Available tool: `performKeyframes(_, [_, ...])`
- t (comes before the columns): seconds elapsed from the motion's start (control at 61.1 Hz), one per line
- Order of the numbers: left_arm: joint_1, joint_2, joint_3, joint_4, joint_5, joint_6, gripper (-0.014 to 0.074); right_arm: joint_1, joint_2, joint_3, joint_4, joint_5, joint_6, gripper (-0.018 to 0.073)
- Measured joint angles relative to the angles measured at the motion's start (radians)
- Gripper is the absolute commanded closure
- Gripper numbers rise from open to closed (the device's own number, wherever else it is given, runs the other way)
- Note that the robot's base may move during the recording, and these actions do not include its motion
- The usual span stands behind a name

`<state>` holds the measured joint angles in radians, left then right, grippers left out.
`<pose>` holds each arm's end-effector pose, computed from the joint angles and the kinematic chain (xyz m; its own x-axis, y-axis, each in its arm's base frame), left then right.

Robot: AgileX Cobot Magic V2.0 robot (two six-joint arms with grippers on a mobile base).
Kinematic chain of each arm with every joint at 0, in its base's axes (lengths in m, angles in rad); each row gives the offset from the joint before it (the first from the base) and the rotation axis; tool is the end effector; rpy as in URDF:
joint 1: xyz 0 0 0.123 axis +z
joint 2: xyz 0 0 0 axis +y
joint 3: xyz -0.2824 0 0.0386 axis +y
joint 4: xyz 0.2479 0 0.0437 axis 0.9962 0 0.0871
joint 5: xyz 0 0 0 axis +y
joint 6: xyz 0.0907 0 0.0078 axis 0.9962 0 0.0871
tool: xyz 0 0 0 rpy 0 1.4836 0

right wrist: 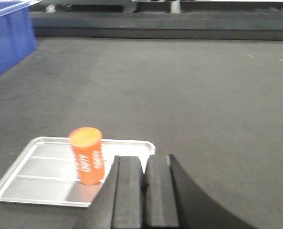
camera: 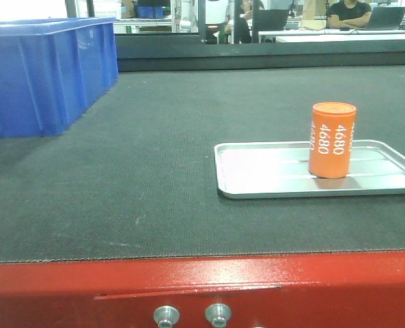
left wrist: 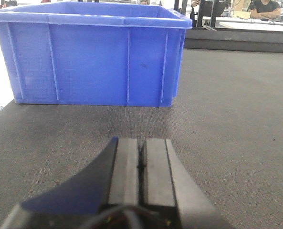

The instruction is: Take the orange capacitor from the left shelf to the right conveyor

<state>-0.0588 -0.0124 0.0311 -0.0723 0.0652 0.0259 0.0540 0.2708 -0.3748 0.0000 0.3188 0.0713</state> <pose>0.0567 -0.0038 0.1973 0.0005 -0.0463 -0.9989 0.0636 0.9969 -0.0462 0.0704 0.0038 0.2932 -0.1306 0.0643 -0.9893 -0.0448 0.9965 0.0707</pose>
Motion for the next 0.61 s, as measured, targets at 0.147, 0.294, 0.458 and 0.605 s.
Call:
performKeyframes(0.147, [0.0,0.0,0.0,0.0,0.0,0.0,0.0723,-0.051,-0.15,0.171,0.011,-0.026,-0.007,0.0504])
performKeyframes(0.294, [0.0,0.0,0.0,0.0,0.0,0.0,0.0723,-0.057,-0.27,0.314,0.015,-0.064,-0.011,0.0504])
performKeyframes(0.458, [0.0,0.0,0.0,0.0,0.0,0.0,0.0723,-0.057,-0.28,0.402,0.018,-0.146,-0.011,0.0504])
performKeyframes(0.605, [0.0,0.0,0.0,0.0,0.0,0.0,0.0723,-0.057,-0.282,0.402,0.018,-0.185,-0.011,0.0504])
